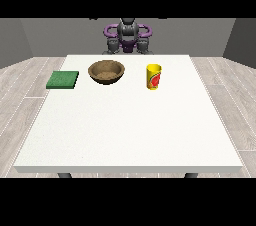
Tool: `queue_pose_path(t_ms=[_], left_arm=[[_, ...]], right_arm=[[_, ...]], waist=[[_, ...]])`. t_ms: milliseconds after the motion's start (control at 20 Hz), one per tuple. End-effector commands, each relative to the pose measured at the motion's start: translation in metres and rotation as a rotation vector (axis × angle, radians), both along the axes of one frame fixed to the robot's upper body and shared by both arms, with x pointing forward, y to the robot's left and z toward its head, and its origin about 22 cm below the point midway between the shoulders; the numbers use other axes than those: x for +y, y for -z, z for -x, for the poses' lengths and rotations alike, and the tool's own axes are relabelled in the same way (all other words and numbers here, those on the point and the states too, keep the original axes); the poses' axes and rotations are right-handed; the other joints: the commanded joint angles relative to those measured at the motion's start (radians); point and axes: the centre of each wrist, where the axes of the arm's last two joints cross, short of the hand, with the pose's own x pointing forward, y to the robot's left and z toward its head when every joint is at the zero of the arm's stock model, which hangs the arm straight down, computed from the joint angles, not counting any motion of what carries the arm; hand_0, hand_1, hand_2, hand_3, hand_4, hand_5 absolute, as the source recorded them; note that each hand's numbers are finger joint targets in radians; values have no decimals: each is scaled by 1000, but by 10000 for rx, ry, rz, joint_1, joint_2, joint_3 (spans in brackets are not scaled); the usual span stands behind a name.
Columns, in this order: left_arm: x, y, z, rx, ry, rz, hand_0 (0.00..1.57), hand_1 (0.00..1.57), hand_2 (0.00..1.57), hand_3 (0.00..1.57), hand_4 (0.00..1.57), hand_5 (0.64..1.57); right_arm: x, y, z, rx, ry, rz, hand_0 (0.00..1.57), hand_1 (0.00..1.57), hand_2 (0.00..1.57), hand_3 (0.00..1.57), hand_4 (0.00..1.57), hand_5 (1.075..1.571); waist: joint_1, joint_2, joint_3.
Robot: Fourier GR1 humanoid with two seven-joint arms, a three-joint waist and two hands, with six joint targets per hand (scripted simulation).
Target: Pick the cup and pour the ball into the bowl, then pick the bowl and place it on the pad
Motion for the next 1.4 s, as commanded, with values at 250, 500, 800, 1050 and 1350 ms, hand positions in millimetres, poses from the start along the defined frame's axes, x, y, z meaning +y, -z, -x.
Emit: queue_pose_path(t_ms=[250, 500, 800, 1050, 1350], left_arm=[[-16, -34, -26, -2330, 208, -261, 0, 0, 0, 0, 0, 1517], [18, -75, -57, -4450, -339, -880, 0, 0, 0, 0, 0, 1507], [39, -89, -88, -5498, -1441, -2004, 0, 0, 0, 0, 0, 1456], [66, -24, -83, -5429, -1785, -2264, 0, 0, 0, 0, 0, 1435], [82, 29, -86, -5278, -1512, -1963, 0, 0, 0, 0, 0, 1400]], right_arm=[[66, -66, -10, -2196, -768, 624, 0, 0, 0, 0, 198, 1570], [42, -73, -24, -3831, -931, 656, 0, 0, 0, 0, 0, 1569], [37, -101, -28, -4979, -1447, 377, 0, 0, 0, 0, 0, 1569], [17, -101, -19, -5478, -1234, 365, 0, 0, 0, 0, 0, 1569], [-2, -122, -23, -5764, -749, 340, 0, 0, 0, 0, 0, 1567]], waist=[[-797, 2906, 17], [-1241, 5491, 27], [-2025, 6706, 25], [-2038, 7084, 20], [-1814, 7291, 18]])
